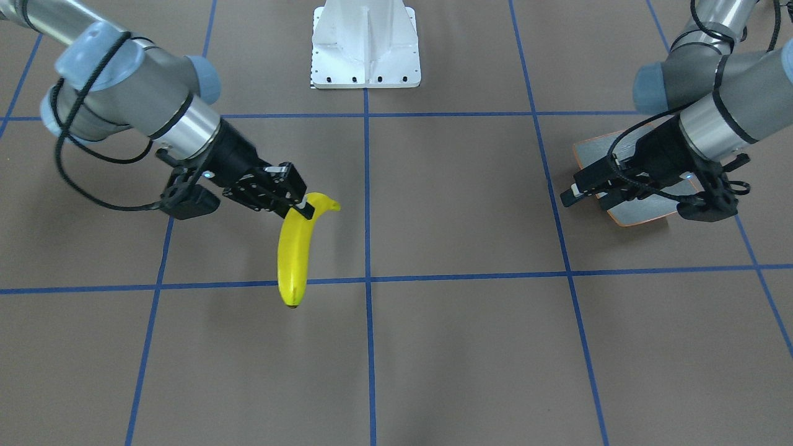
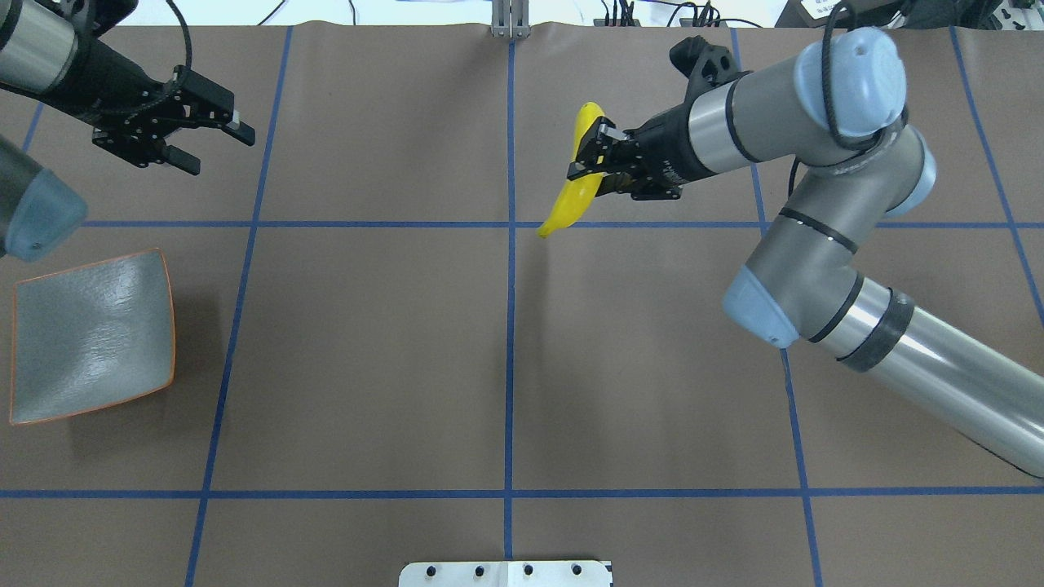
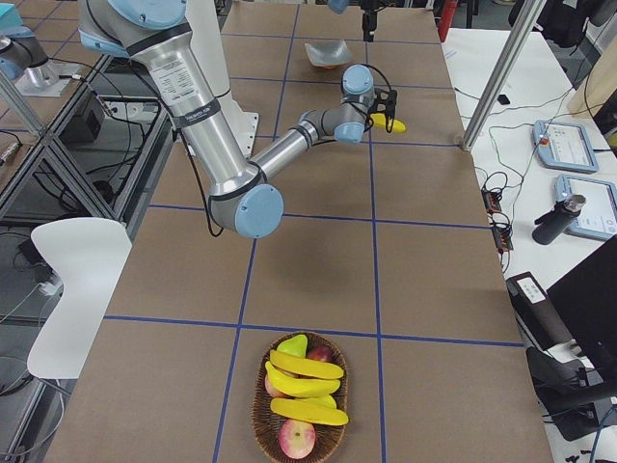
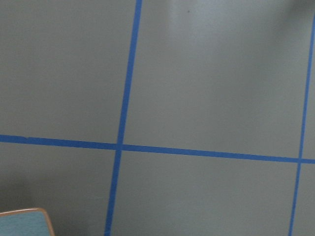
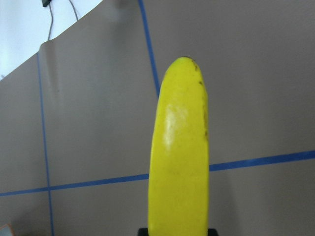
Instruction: Transfer all bananas from basket to plate
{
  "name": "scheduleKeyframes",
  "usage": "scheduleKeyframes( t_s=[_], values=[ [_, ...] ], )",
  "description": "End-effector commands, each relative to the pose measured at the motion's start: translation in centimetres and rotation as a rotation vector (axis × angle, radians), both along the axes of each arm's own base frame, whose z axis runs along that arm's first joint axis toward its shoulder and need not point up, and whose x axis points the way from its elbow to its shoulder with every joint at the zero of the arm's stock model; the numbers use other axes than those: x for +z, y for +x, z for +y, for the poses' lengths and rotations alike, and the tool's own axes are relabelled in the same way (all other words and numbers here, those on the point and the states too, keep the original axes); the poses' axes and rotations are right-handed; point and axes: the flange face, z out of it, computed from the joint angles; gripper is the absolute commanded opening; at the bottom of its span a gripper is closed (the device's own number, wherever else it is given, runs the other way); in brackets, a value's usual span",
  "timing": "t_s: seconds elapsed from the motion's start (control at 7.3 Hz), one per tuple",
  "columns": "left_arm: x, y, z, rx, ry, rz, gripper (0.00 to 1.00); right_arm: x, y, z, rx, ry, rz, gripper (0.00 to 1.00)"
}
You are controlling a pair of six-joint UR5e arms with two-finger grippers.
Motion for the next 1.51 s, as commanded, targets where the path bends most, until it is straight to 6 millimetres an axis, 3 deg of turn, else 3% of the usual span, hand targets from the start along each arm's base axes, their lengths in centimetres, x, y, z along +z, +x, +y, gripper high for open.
scheduleKeyframes(
  t_s=[0.0,0.14,0.27,0.69,1.23,1.37],
  values=[
    [-5.5,3.9,-0.6,0.021,0.003,0.060,1.00,-4.0,-5.5,4.6,0.003,0.031,-0.079,0.00],
    [-9.7,7.1,-0.2,0.046,-0.028,0.093,0.99,-5.2,-6.3,6.4,0.013,0.061,-0.117,0.00],
    [-11.3,8.3,0.3,0.060,-0.023,0.109,0.99,-5.6,-6.8,7.1,0.010,0.075,-0.139,0.00],
    [-13.1,10.3,1.4,0.096,0.017,0.140,0.98,-6.3,-8.2,9.8,-0.036,0.115,-0.207,0.00],
    [-13.4,13.1,2.8,0.132,0.019,0.153,0.96,-10.0,-8.2,9.8,-0.001,0.146,-0.254,0.00],
    [-13.5,13.6,3.2,0.134,0.000,0.155,0.95,-10.0,-8.2,9.6,0.019,0.147,-0.254,0.00]
  ],
)
